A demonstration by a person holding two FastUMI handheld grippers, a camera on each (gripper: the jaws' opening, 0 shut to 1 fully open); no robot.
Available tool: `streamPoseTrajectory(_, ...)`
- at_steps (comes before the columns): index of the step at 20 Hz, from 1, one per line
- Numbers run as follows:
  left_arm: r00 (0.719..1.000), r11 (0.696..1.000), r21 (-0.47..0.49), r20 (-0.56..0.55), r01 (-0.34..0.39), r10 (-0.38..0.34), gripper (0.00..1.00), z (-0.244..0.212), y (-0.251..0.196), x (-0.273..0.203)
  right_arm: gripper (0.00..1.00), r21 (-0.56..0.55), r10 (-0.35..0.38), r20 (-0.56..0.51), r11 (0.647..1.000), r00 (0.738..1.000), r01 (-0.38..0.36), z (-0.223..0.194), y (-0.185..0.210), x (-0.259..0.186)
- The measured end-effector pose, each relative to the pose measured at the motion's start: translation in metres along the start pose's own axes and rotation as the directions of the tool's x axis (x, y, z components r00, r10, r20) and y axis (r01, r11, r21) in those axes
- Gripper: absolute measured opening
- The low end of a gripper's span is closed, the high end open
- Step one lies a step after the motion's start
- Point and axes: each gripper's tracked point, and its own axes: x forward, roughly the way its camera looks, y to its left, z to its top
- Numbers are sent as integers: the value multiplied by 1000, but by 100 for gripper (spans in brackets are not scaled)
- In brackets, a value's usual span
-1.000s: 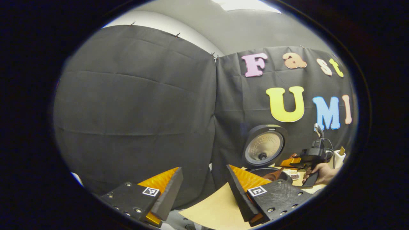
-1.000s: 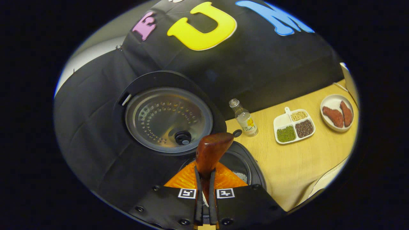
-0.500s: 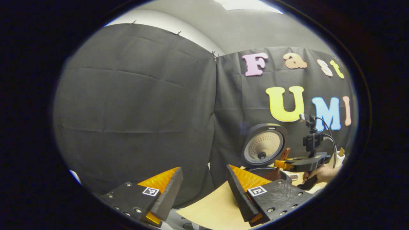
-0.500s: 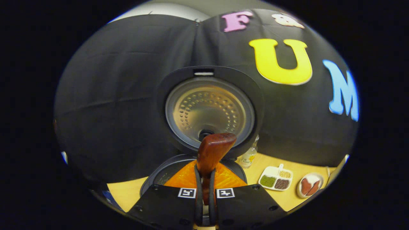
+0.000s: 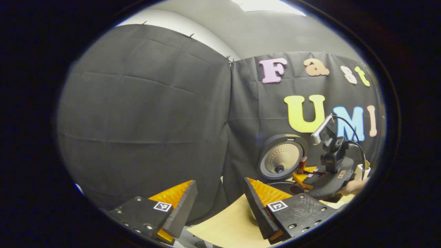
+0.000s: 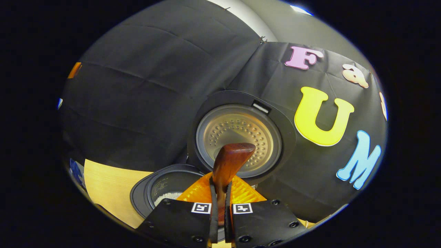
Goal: Close the left gripper, press the button to open the rice cooker; take a wooden spoon from the chopstick holder with the right hand, scoop a spoonful of rice and pour it into the rice cooker, then put the wooden spoon back into the chopstick holder.
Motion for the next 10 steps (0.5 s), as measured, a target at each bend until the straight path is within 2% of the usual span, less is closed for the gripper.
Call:
streamPoseTrajectory(2,1000,1000,0,7,9,-9,84,6,-4,1,9,159,28,-26,987,999,-24,-4,2,-2)
streamPoseTrajectory(3,1000,1000,1,11,14,-14,83,7,-7,2,10,276,47,-43,961,998,-33,-6,1,-4)
streamPoseTrajectory(4,1000,1000,0,16,18,-18,84,8,-10,4,10,401,65,-55,915,996,-38,-8,-4,-7)
streamPoseTrajectory(6,999,999,-4,23,35,-34,83,12,-16,6,9,631,92,-51,775,994,-39,-8,-20,-15)
streamPoseTrajectory(8,998,998,-1,29,55,-55,84,18,-26,13,9,786,80,-35,618,996,-22,-11,-45,-20)
streamPoseTrajectory(9,997,998,1,33,67,-67,84,19,-31,15,9,831,61,-31,557,998,-8,-13,-58,-24)
streamPoseTrajectory(10,996,997,5,39,83,-83,83,21,-38,15,6,857,35,-31,515,999,8,-14,-72,-31)
